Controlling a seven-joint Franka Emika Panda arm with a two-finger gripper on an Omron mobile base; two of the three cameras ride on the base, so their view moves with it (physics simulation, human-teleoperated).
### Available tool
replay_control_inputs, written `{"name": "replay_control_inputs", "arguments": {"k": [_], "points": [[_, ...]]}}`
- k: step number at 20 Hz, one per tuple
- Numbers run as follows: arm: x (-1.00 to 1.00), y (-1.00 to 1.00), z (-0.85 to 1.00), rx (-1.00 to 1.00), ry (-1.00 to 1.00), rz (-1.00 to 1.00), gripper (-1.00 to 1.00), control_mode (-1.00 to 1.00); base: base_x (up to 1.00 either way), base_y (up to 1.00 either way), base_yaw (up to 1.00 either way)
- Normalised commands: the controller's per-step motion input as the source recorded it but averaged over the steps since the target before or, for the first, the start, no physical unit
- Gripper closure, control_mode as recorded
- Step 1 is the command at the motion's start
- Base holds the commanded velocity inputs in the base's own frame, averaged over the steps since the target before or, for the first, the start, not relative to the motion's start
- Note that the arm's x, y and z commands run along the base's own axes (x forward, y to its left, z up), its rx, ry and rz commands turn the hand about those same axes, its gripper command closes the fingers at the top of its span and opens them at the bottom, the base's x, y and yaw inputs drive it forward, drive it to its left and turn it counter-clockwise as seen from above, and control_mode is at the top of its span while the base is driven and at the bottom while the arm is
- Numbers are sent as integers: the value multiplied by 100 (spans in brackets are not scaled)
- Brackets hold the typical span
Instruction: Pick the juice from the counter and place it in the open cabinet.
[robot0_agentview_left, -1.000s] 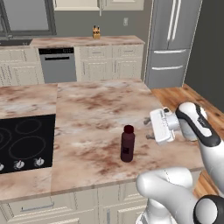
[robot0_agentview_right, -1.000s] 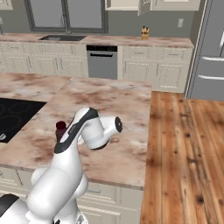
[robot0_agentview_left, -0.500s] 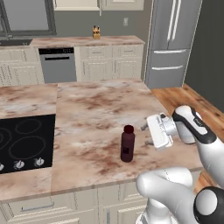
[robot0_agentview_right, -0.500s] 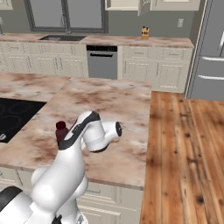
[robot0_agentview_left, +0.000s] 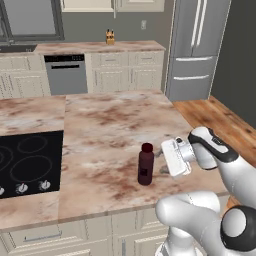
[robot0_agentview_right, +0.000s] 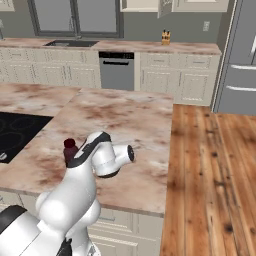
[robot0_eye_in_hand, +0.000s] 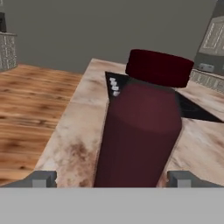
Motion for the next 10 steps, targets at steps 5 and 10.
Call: {"name": "replay_control_inputs", "arguments": {"k": [5,10], "points": [[0,3,-9,0,5,0,-100,-100,0,0,0],[1,0,0,4,10,-4,-100,-100,0,0,0]]}}
